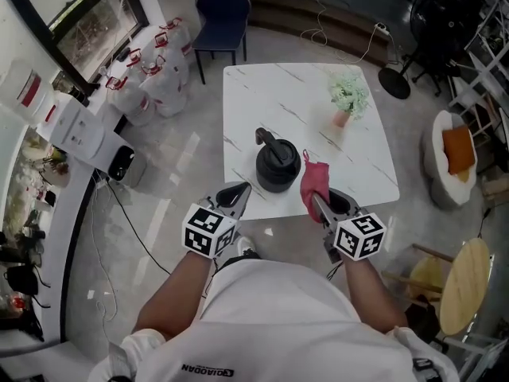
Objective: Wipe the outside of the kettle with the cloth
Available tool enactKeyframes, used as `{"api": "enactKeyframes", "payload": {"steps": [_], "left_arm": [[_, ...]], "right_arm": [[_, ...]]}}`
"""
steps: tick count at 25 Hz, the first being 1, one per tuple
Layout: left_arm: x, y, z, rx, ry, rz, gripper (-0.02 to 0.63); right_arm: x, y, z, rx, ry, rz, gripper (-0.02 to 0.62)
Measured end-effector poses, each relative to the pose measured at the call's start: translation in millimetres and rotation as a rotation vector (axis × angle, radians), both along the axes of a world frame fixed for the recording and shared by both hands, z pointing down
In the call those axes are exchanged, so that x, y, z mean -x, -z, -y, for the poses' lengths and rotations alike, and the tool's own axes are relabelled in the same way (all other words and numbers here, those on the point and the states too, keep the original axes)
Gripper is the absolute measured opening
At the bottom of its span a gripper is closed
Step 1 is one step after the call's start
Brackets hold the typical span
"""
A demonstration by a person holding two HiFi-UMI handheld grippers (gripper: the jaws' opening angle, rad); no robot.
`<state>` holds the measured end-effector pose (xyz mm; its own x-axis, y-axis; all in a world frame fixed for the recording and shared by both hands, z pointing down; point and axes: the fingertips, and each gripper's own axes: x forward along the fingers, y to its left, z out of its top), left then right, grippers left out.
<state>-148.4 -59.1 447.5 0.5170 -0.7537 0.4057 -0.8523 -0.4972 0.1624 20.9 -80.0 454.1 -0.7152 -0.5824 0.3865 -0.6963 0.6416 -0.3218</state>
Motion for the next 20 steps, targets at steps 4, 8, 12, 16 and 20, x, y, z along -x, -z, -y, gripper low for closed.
{"api": "enactKeyframes", "payload": {"steps": [4, 8, 12, 16, 20], "left_arm": [[21, -8, 21, 0.011, -0.032, 0.003, 0.003], [40, -12, 46, 0.012, -0.068, 0.003, 0.002], [53, -21, 77, 0.0, -0.121, 0.042, 0.003], [52, -38, 105, -0.013, -0.218, 0.164, 0.036], [43, -55, 128, -0.011, -0.309, 0.286, 0.084]], "right_arm": [[5, 4, 20, -0.018, -0.054, -0.023, 0.1], [14, 14, 38, -0.039, -0.077, -0.048, 0.1], [25, 26, 56, -0.094, -0.058, -0.132, 0.1], [39, 36, 76, -0.158, 0.011, -0.269, 0.1], [63, 46, 100, -0.217, 0.127, -0.366, 0.1]]}}
